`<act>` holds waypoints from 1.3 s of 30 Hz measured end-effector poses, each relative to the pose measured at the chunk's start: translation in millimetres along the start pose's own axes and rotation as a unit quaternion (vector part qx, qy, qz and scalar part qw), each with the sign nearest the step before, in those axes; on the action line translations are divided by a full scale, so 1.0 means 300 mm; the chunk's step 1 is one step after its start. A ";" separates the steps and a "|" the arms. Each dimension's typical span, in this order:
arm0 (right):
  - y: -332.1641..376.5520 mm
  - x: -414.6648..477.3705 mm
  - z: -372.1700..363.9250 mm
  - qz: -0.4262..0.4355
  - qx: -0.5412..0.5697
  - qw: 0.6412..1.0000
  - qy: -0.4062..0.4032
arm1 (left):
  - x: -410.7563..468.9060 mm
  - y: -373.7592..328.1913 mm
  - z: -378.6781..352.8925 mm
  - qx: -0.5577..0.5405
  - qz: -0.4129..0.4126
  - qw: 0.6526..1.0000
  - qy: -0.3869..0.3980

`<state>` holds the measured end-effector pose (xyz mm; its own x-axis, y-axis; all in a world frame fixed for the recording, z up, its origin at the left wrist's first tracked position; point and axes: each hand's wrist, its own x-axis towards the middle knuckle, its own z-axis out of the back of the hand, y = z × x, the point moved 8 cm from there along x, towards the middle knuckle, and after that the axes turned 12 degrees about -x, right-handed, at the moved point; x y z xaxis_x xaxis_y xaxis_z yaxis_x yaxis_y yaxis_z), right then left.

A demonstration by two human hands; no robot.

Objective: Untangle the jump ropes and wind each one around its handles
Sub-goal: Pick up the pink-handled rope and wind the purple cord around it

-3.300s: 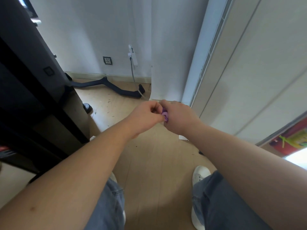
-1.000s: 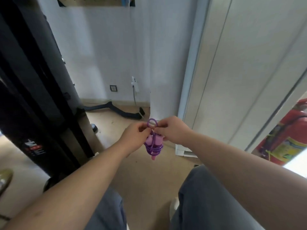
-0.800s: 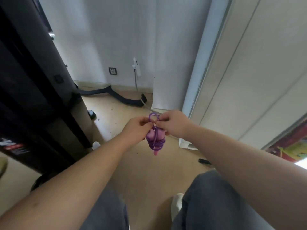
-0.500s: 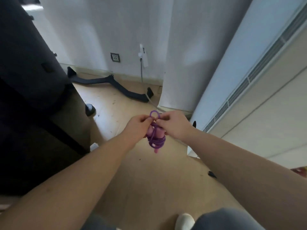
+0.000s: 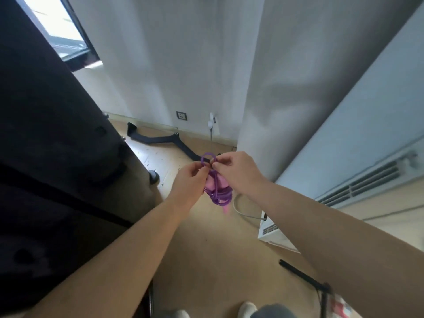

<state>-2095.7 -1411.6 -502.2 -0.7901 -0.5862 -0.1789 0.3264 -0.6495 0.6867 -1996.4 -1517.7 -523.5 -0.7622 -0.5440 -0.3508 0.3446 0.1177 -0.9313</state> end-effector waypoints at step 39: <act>1.097 0.818 0.855 0.041 -0.052 0.993 -0.098 | 0.672 -1.460 0.379 -0.008 -0.086 0.996 -0.010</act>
<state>-2315.2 -1645.2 -139.3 -0.8408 -0.5409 0.0217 0.4380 -0.6561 0.6145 -2238.6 -1773.5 -175.2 -0.7979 -0.5741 -0.1837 0.2008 0.0343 -0.9790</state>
